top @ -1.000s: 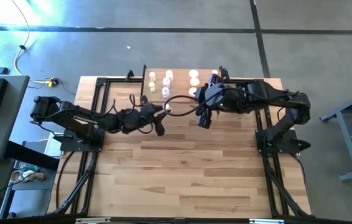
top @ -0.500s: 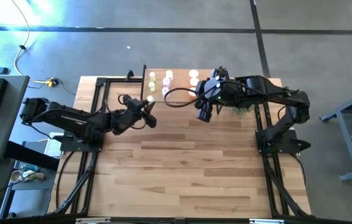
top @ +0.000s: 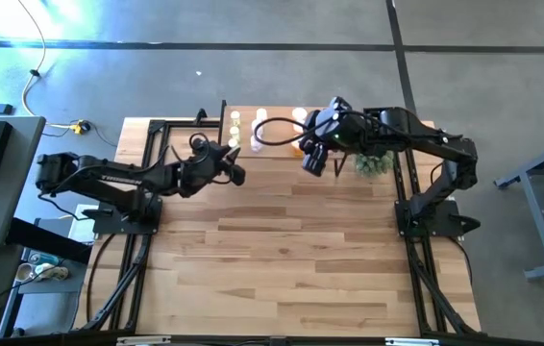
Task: Pick and place medicine bottles onto shelf by color
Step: Put the yellow pill bottle aligned with the other yellow pill bottle on the shelf
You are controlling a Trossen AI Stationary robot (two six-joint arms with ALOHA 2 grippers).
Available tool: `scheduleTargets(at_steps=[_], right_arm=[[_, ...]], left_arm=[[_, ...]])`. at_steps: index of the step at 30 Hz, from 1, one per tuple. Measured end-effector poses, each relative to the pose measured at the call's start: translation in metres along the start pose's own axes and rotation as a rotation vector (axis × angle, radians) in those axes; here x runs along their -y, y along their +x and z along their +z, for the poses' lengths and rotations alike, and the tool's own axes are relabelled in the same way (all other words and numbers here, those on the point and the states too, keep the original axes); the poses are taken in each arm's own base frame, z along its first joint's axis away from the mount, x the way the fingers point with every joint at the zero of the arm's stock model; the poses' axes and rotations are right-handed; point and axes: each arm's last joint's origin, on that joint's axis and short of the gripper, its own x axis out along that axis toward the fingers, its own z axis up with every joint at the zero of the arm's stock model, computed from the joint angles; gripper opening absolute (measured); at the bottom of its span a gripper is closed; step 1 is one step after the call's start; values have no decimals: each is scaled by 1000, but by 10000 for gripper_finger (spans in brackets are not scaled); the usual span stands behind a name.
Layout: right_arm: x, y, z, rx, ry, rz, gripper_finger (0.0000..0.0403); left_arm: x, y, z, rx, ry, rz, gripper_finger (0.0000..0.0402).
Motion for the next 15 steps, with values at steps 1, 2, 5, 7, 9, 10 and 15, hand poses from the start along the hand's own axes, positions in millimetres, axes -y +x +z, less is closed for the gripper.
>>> scheduleTargets(at_steps=[1, 2, 5, 7, 9, 10, 15], right_arm=[[1, 0, 0, -1, 2, -2, 216], [1, 0, 0, 0, 3, -2, 216], [1, 0, 0, 2, 7, -2, 216], [1, 0, 0, 3, 7, -2, 216], [1, 0, 1, 4, 8, -1, 216], [1, 0, 1, 4, 7, -1, 216], [1, 0, 0, 4, 7, -1, 216]], left_arm=[[0, 2, -1, -6, -7, 4, 88], [-1, 3, -2, -12, -11, 5, 88], [0, 6, -6, -30, -20, 12, 88], [0, 8, -10, -46, -17, 27, 88], [1, 9, -12, -47, -21, 37, 88], [1, 10, -12, -49, -22, 38, 88], [0, 10, -13, -41, -19, 68, 88]])
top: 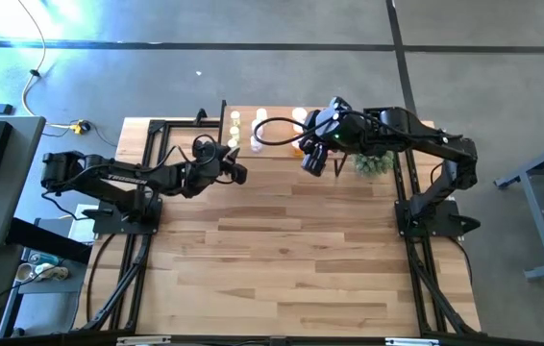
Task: Pick and place medicine bottles onto shelf by color
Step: Put the yellow pill bottle aligned with the other yellow pill bottle on the shelf
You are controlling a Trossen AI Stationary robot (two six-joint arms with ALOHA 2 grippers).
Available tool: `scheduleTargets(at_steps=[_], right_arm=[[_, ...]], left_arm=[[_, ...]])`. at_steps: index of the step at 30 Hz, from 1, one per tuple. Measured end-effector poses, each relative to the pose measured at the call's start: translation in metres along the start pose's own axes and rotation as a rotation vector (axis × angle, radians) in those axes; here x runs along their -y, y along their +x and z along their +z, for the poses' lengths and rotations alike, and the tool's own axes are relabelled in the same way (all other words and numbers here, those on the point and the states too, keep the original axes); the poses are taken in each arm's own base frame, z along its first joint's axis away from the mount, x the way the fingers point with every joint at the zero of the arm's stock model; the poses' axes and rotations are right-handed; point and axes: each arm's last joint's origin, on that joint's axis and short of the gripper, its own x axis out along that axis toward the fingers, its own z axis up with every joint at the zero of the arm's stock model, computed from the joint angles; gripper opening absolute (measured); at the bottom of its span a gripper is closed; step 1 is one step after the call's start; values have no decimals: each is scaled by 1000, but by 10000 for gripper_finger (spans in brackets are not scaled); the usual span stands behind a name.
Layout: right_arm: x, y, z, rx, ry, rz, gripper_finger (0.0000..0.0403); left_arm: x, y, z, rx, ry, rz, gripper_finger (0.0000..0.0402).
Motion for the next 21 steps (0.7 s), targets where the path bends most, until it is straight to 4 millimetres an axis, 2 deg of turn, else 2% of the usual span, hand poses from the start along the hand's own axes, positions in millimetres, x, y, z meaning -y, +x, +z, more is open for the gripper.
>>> scheduleTargets(at_steps=[14, 21], right_arm=[[0, 0, 0, 0, -15, 0, 216], [0, 0, 0, 0, -8, 0, 216]], left_arm=[[-2, 0, -4, -22, 9, 33, 88], [-8, 7, -1, -43, -36, 3, 88]])
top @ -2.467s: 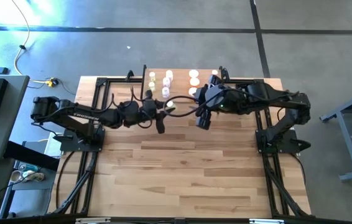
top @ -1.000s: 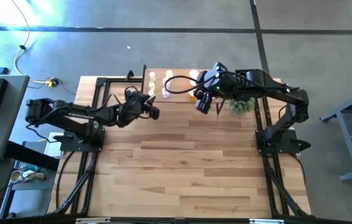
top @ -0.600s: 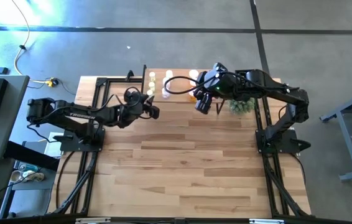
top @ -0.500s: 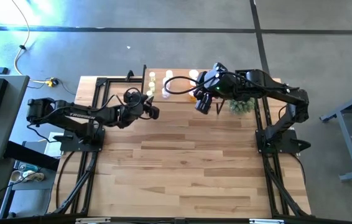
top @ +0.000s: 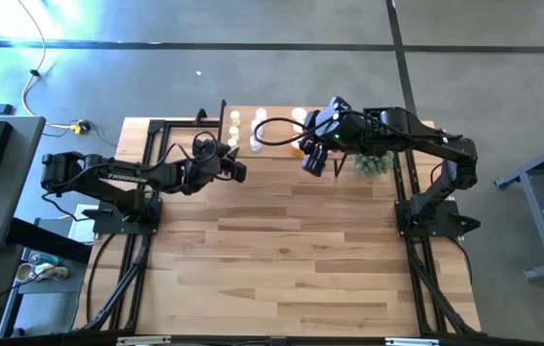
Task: Pick and place medicine bottles onto shelf by color
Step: Put the yellow pill bottle aligned with the other yellow pill bottle on the shelf
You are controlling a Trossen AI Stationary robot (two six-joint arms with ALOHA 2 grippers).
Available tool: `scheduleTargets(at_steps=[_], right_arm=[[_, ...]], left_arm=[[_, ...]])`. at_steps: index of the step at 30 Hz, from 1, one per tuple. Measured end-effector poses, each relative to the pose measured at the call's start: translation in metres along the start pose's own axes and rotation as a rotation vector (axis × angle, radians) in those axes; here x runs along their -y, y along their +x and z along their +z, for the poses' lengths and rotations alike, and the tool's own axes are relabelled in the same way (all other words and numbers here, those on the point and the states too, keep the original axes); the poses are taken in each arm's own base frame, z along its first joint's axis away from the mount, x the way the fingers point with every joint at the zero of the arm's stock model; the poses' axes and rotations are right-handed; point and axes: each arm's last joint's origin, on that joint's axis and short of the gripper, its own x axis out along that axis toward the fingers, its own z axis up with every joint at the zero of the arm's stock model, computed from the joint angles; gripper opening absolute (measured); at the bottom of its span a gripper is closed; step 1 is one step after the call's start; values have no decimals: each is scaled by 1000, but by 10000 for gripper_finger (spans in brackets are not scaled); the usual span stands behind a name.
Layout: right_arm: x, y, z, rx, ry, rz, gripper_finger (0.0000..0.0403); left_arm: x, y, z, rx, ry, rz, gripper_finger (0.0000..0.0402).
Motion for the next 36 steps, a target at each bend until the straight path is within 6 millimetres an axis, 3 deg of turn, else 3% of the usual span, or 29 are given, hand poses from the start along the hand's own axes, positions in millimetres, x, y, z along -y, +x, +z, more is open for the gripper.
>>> scheduleTargets(at_steps=[16, 29, 36], right_arm=[[0, 0, 0, 0, 0, 1, 216], [-2, 0, 0, -4, -1, 50, 216], [-2, 0, -1, -9, -3, 49, 216]], left_arm=[[-1, 1, 0, -12, -26, -16, 89], [-1, 1, -2, -20, -16, -6, 142], [-1, 1, -2, -16, -20, -5, 145]])
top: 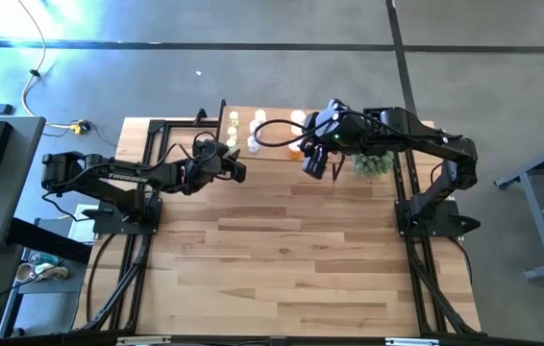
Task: Pick and place medicine bottles onto shelf by color
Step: Put the yellow pill bottle aligned with the other yellow pill bottle on the shelf
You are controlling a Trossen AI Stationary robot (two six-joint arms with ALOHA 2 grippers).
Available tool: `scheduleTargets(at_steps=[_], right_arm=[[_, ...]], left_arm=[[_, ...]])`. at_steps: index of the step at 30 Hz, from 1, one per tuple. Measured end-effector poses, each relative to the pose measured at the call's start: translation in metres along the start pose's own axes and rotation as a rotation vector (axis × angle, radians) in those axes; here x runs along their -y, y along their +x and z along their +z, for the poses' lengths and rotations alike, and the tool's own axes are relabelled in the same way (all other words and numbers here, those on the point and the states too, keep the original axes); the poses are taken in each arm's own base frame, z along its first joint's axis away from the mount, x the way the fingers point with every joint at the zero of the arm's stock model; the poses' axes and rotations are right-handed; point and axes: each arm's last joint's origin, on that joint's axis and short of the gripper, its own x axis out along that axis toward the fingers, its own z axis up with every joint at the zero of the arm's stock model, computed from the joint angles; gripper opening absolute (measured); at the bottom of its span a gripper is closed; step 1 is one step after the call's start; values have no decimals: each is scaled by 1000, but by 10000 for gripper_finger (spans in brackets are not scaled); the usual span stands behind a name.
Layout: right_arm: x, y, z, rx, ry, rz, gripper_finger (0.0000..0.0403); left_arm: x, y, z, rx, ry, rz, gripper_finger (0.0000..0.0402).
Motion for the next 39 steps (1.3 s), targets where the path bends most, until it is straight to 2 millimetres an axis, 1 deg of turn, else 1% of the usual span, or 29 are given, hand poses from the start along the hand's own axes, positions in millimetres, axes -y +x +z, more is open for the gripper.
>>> scheduleTargets(at_steps=[13, 20, 28, 39], right_arm=[[0, 0, -1, -11, -16, 1, 216], [0, 0, -2, -24, -22, 1, 216], [-2, 0, -3, -29, -10, 70, 216], [-2, 0, -3, -30, -10, 77, 216]], left_arm=[[5, -5, -2, 3, -12, -20, 132], [9, -8, -4, -1, -8, -34, 131], [10, -13, -10, -23, 17, -3, 131], [16, -20, -13, 0, 35, 0, 131]])
